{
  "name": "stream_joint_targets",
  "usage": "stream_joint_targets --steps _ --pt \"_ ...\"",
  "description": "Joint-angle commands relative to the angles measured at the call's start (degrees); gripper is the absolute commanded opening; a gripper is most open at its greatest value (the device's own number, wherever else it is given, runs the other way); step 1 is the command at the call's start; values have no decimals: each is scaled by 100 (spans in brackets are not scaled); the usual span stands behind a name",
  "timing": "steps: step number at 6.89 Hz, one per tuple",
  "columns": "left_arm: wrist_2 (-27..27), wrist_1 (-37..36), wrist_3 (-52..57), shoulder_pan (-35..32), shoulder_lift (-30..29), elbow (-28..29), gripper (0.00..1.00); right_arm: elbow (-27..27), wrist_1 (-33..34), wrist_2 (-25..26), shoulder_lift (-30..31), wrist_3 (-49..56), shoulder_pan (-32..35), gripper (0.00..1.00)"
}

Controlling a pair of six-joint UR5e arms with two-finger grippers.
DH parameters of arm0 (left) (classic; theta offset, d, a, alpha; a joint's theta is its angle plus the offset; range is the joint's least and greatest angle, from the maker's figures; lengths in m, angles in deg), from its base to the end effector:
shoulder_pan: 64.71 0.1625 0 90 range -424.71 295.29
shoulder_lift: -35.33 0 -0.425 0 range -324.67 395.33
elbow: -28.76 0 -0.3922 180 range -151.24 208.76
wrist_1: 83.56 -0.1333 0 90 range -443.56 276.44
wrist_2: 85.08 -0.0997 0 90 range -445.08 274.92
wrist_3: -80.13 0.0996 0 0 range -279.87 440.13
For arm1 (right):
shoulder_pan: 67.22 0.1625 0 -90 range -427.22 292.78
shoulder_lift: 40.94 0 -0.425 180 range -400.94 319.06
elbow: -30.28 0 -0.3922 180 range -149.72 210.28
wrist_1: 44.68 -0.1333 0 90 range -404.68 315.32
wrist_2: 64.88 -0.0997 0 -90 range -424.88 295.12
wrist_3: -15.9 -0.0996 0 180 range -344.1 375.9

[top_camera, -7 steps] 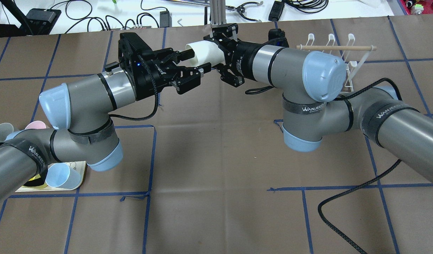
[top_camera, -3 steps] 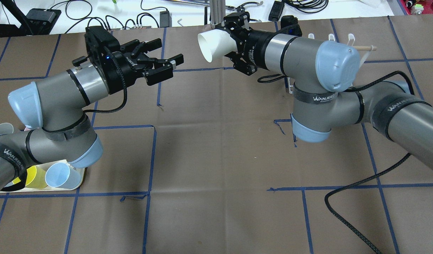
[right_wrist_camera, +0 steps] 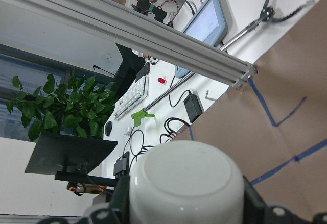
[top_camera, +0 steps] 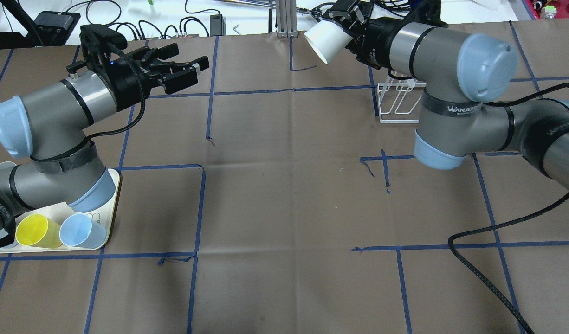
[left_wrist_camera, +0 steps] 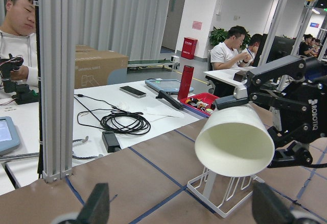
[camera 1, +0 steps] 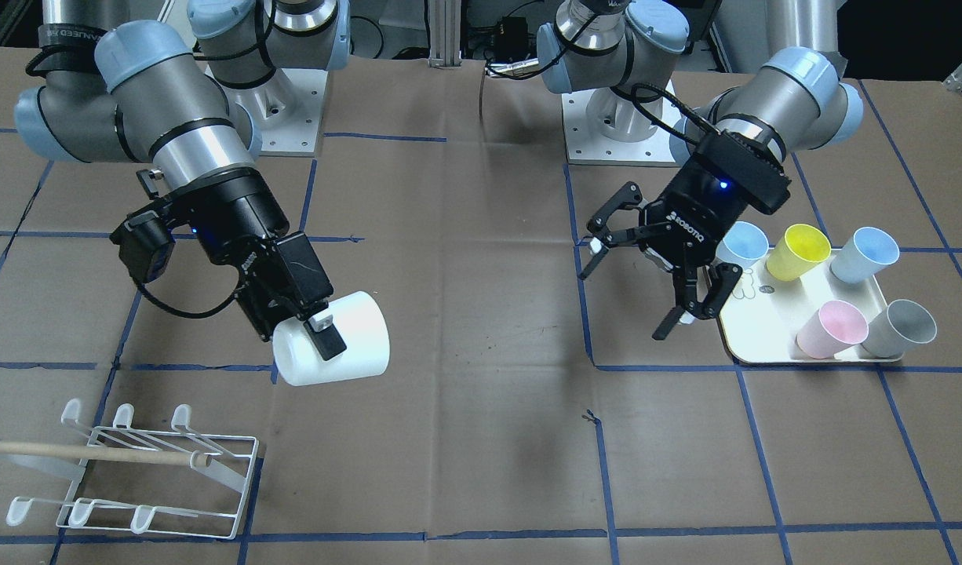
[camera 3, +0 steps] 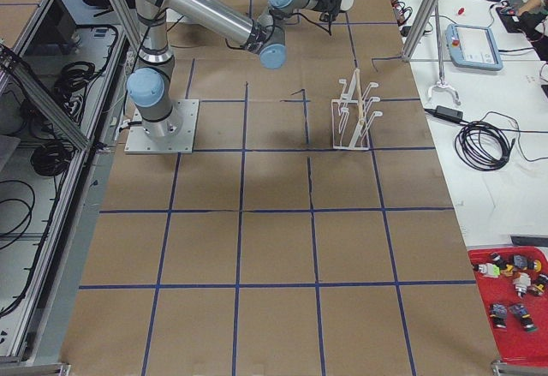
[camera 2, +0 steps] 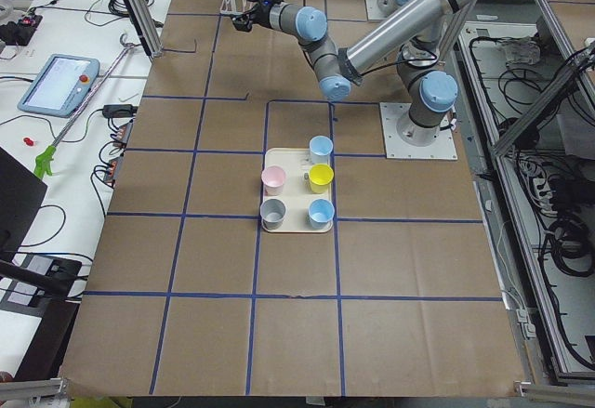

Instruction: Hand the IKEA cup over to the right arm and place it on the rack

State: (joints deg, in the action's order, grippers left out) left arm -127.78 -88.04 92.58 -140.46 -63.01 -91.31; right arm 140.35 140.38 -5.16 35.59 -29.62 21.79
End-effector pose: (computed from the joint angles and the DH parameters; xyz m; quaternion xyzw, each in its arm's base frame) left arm -0.0818 -0.5167 0.3844 -0.1758 -0.8114 0.5007 0.2451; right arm 0.1740 -0.5521 0.4057 0.2048 0.8148 -0.3718 0.3948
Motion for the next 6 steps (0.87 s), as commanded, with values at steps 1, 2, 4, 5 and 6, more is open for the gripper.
stream_joint_targets --steps 1,2,4,5,6 --pt "-1691 2376 -58 -53 296 674 99 -91 56 512 -154 2867 -399 12" --pt "-2351 3495 -137 -149 385 1008 99 -291 65 523 -451 4091 -584 11" --pt "-3878 5525 -828 -849 439 1684 99 -818 83 689 -935 4698 -857 10" --pt "-4304 6746 -1110 -1192 430 2228 99 -1073 414 673 -1260 4944 -1050 9" --pt "-4361 8168 -1287 -1344 378 2877 99 -1258 643 647 -1628 5173 -1113 9"
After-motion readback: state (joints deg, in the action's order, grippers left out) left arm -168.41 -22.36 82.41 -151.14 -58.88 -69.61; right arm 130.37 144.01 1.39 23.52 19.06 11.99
